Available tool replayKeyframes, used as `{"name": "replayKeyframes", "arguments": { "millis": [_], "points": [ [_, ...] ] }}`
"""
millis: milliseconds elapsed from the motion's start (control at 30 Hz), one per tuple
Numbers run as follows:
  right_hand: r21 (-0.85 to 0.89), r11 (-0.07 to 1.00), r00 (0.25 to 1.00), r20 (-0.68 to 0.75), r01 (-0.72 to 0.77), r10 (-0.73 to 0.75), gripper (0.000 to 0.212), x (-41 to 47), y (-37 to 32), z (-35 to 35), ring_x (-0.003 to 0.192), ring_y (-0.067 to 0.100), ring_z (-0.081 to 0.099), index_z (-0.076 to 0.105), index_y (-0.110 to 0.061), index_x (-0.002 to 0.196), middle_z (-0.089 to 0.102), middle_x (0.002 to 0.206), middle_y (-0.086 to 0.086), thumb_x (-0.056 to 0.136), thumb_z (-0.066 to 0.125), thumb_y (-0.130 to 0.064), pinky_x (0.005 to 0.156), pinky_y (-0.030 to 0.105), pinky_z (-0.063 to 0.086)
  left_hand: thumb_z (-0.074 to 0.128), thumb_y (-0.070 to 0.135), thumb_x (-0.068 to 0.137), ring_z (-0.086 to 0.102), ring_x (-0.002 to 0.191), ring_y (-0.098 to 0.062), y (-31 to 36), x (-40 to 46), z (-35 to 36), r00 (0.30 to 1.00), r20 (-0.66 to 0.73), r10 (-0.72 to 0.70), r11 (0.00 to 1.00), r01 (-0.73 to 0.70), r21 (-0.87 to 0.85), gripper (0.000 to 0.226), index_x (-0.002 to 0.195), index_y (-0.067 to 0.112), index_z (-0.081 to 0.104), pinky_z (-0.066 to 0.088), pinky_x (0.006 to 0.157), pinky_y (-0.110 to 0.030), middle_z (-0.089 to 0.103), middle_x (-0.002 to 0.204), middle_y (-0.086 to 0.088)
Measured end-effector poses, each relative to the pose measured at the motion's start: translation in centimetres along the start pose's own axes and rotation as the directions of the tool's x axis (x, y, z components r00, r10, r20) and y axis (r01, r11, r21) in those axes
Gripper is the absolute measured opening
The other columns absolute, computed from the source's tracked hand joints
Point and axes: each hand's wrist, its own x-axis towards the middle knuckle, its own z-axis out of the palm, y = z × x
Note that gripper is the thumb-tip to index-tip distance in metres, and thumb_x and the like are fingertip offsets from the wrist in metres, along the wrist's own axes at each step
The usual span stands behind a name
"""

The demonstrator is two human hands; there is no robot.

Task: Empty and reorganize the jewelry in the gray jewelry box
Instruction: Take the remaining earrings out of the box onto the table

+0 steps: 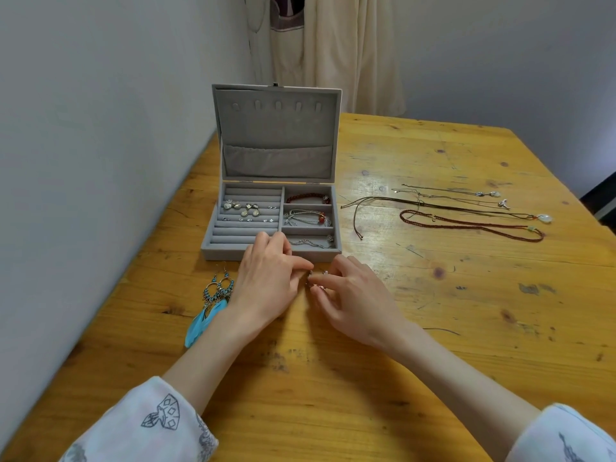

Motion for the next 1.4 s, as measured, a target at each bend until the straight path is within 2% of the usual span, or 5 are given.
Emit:
{"name": "replayKeyframes", "arguments": {
  "millis": [300, 600, 767, 1033, 1400],
  "points": [
    [0.020, 1.000, 0.998, 0.059, -0.002, 0.001, 0.038, -0.5, 0.0, -0.2, 0.083, 0.010, 0.035, 0.063, -0.027, 0.116, 0.038, 0.087, -0.007, 0.090, 0.039, -0.040, 0.076, 0.023, 0.032, 0.047, 0.028, 0.093, 0.026, 0.093, -0.009, 0.0, 0.0, 0.1, 0.999, 0.035, -0.005, 1.000, 0.004, 0.021, 0.029, 0.117, 0.036, 0.060, 0.031, 0.086, -0.022, 0.035, 0.093, 0.007],
    [0.144, 0.990, 0.998, -0.056, -0.007, 0.015, 0.026, 1.8, -0.4, -1.2, 0.080, 0.011, 0.049, 0.066, -0.020, 0.113, 0.057, 0.088, -0.002, 0.093, 0.051, -0.027, 0.071, 0.021, 0.038, 0.048, 0.014, 0.089, 0.038, 0.100, -0.011, -2.5, 0.1, -1.8, 0.994, -0.045, -0.096, 0.989, 0.090, -0.119, 0.027, 0.107, 0.025, 0.064, 0.035, 0.089, -0.025, 0.045, 0.097, 0.006],
    [0.157, 0.987, 0.998, -0.056, 0.019, -0.010, 0.028, 6.6, -1.7, -1.2, 0.087, 0.013, 0.053, 0.064, -0.018, 0.115, 0.060, 0.097, 0.000, 0.095, 0.046, -0.023, 0.074, 0.020, 0.039, 0.047, 0.018, 0.091, 0.039, 0.102, -0.011, -6.7, 1.7, -3.3, 0.984, -0.068, -0.162, 0.985, 0.157, -0.071, 0.025, 0.109, 0.027, 0.062, 0.029, 0.087, -0.023, 0.049, 0.102, 0.005],
    [0.078, 0.997, 1.000, -0.022, 0.006, -0.004, 0.025, 15.5, -3.3, 1.0, 0.096, 0.025, 0.053, 0.071, -0.013, 0.100, 0.060, 0.099, 0.009, 0.093, 0.048, -0.018, 0.084, 0.043, 0.046, 0.050, 0.023, 0.093, 0.043, 0.102, -0.022, -11.8, 6.1, -3.6, 0.959, -0.096, -0.265, 0.964, 0.266, -0.007, 0.031, 0.122, 0.024, 0.059, 0.036, 0.087, -0.031, 0.050, 0.102, -0.007],
    [0.036, 0.998, 0.997, 0.060, 0.044, -0.047, 0.026, 18.6, -3.8, 3.2, 0.104, 0.026, 0.049, 0.066, -0.022, 0.112, 0.058, 0.105, 0.008, 0.092, 0.051, -0.029, 0.090, 0.044, 0.042, 0.053, 0.033, 0.090, 0.041, 0.111, -0.023, -12.4, 7.6, -3.1, 0.960, -0.128, -0.251, 0.957, 0.265, 0.118, 0.028, 0.116, 0.028, 0.062, 0.033, 0.091, -0.036, 0.053, 0.115, -0.005]
  ]
}}
